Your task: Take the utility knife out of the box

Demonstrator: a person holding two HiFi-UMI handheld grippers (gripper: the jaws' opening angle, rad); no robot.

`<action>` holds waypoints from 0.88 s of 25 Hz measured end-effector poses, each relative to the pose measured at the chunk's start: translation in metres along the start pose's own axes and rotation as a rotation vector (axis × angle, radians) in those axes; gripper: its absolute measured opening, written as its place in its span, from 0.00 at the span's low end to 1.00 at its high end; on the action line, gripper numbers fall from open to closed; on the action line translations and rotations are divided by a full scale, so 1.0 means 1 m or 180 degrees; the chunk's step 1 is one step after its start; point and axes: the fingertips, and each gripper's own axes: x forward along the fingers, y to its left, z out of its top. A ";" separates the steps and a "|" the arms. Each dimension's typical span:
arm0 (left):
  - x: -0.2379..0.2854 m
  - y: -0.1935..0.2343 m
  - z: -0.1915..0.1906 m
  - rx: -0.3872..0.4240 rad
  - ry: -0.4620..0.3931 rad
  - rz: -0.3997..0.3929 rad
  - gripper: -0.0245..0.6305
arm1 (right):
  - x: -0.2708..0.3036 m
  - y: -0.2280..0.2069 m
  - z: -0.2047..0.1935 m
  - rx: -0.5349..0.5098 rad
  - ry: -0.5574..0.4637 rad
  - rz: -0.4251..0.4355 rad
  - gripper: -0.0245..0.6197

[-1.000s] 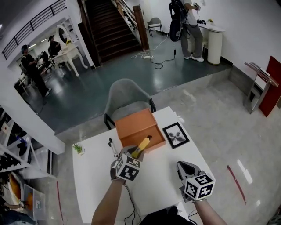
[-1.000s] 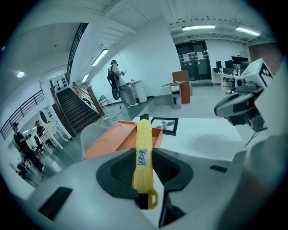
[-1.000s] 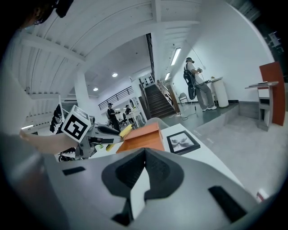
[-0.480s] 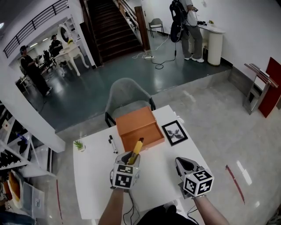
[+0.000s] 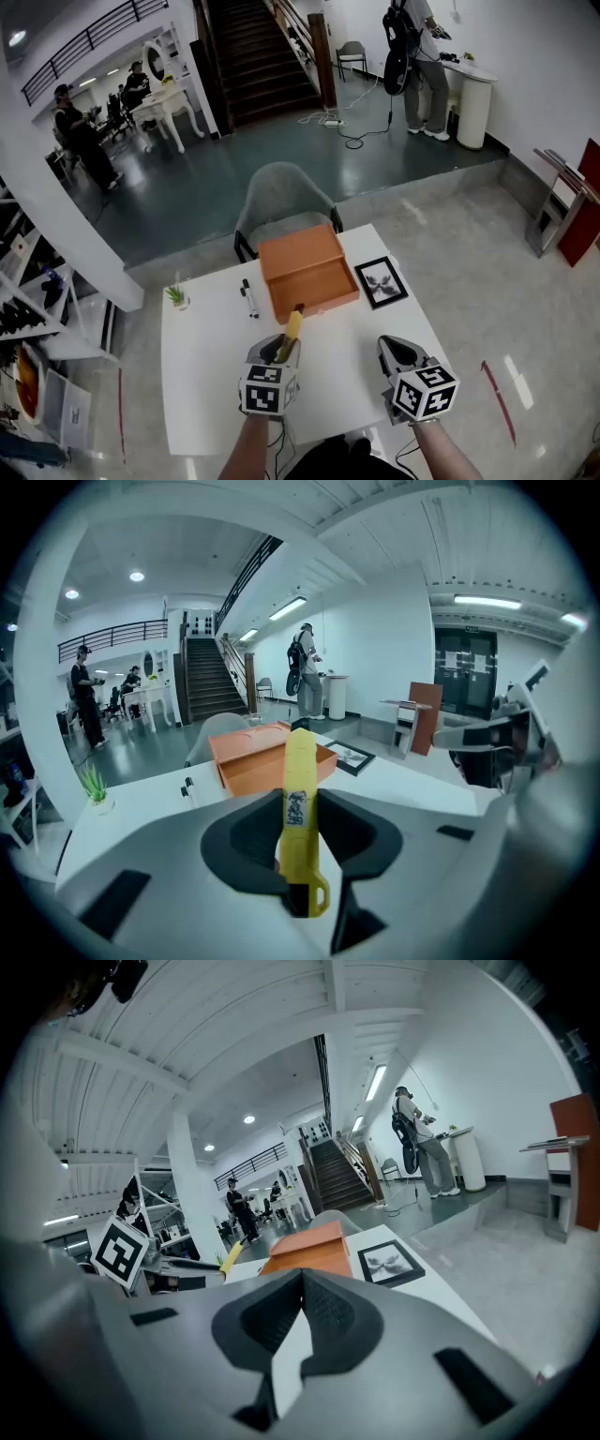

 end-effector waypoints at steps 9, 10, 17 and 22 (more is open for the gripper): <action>-0.020 0.008 -0.018 -0.0402 -0.0150 0.0211 0.20 | -0.002 0.009 -0.003 -0.0021 0.0016 0.0035 0.04; -0.022 0.009 -0.020 -0.0448 -0.0164 0.0218 0.21 | -0.002 0.011 -0.004 -0.0028 0.0018 0.0043 0.04; -0.031 0.008 -0.028 -0.0636 -0.0214 0.0218 0.21 | -0.003 0.019 -0.003 -0.0106 0.0011 0.0052 0.04; -0.033 0.008 -0.031 -0.0717 -0.0237 0.0187 0.21 | -0.002 0.024 -0.005 -0.0182 0.0026 0.0021 0.04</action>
